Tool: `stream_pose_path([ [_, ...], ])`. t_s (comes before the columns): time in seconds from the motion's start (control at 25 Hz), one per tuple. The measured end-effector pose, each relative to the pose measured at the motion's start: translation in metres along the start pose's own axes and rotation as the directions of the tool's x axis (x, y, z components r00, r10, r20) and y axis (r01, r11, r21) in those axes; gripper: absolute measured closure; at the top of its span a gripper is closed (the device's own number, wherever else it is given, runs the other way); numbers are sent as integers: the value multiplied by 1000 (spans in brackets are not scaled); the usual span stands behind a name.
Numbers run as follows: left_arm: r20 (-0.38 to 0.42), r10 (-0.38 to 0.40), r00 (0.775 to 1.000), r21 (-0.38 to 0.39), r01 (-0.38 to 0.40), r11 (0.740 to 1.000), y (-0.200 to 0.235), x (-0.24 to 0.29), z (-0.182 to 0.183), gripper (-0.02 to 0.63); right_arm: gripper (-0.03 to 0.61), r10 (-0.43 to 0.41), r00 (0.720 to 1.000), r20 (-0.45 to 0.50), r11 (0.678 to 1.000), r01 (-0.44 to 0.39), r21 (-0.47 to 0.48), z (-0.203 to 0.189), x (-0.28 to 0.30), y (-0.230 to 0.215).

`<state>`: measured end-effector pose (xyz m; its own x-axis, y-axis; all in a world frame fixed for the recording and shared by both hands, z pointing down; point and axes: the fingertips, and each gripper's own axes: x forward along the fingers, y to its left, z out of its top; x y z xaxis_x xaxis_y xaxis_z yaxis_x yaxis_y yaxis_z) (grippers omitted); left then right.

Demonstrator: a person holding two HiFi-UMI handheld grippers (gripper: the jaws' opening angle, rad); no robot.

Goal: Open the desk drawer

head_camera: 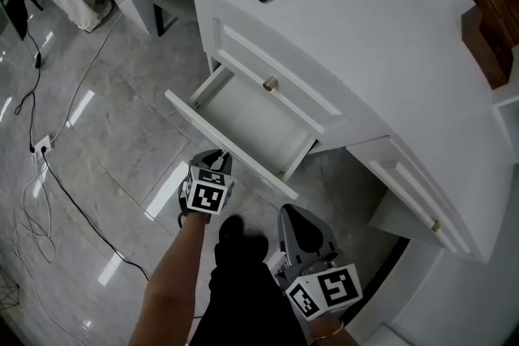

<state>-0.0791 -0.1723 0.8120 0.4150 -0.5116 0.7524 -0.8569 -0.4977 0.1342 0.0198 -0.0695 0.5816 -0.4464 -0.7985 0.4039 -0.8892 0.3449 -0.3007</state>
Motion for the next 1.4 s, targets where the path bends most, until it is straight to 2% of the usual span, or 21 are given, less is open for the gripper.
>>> stream_pose_path([
  [0.32,-49,13,999,-45,-15,999,2,-29,-21,535,574,25,1000,-17,1000,-25,-1,6,-4,15],
  [0.48,-29,27,999,-60,-29,998,2,-54,-25,538,574,45,999,-6,999,-45,-8,21,-8,25],
  [0.56,-26,41,999,-74,-43,996,-1,-75,-20,565,574,54,999,-4,998,-54,-20,30,-12,29],
  [0.96,113,57,992,-69,-49,996,-17,-165,36,600,574,49,998,29,998,-48,-44,74,-39,38],
  [1.2,209,46,977,-66,-33,997,-36,-218,79,604,574,24,998,56,999,-22,-36,101,-61,38],
  [1.4,285,35,958,-58,-19,998,-54,-272,118,605,574,-4,994,110,1000,7,-29,140,-87,40],
])
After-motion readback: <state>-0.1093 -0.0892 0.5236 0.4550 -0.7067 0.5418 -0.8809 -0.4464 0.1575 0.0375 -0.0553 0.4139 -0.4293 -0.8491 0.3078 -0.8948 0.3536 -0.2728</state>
